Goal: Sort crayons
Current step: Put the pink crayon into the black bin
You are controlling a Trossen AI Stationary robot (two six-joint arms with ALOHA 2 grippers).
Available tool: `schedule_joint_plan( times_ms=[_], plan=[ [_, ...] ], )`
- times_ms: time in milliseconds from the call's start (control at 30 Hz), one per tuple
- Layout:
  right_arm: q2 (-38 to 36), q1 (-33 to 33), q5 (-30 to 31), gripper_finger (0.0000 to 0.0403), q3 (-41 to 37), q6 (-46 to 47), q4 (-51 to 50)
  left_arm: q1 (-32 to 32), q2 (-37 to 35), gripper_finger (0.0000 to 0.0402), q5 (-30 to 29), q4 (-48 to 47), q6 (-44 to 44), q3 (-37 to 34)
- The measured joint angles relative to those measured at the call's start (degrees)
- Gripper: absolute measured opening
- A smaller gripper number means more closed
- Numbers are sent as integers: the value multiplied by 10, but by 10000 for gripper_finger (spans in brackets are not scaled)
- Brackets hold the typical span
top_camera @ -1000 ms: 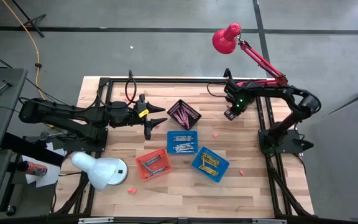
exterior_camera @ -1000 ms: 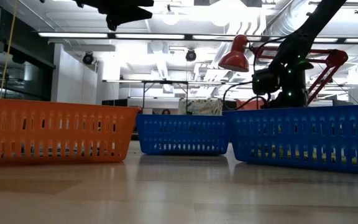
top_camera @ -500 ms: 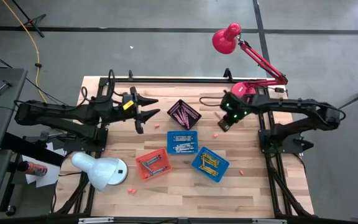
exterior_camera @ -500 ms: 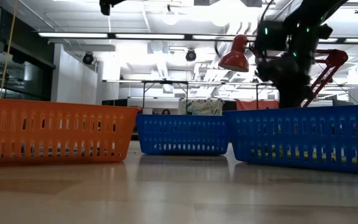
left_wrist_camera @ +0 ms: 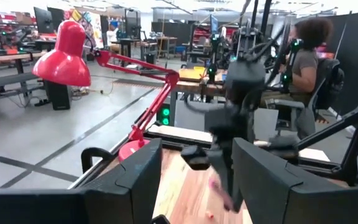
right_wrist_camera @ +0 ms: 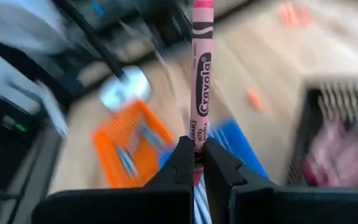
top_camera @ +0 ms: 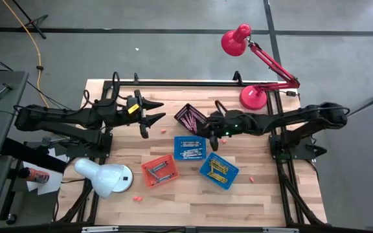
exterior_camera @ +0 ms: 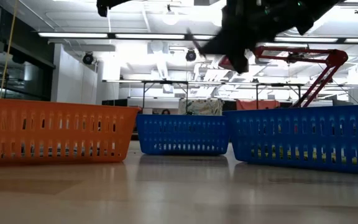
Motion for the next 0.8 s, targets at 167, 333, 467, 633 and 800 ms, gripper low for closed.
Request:
schedule_joint_plan(
  times_ms=[167,333,467,633,800],
  plan=[
    [-18,-6,-1,1,8,-45,120,0,0,186,0,3,-27,0],
    [-37,-15,0,1,58,-106,101,0,0,186,15,2,-77,0],
    [-39,-15,0,1,108,-159,44,0,0,186,44,2,-111,0],
    [-38,-15,5,0,146,-192,-36,0,0,186,53,2,-132,0],
    [-38,-15,7,0,153,-205,-46,0,0,186,53,2,-134,0]
  ],
)
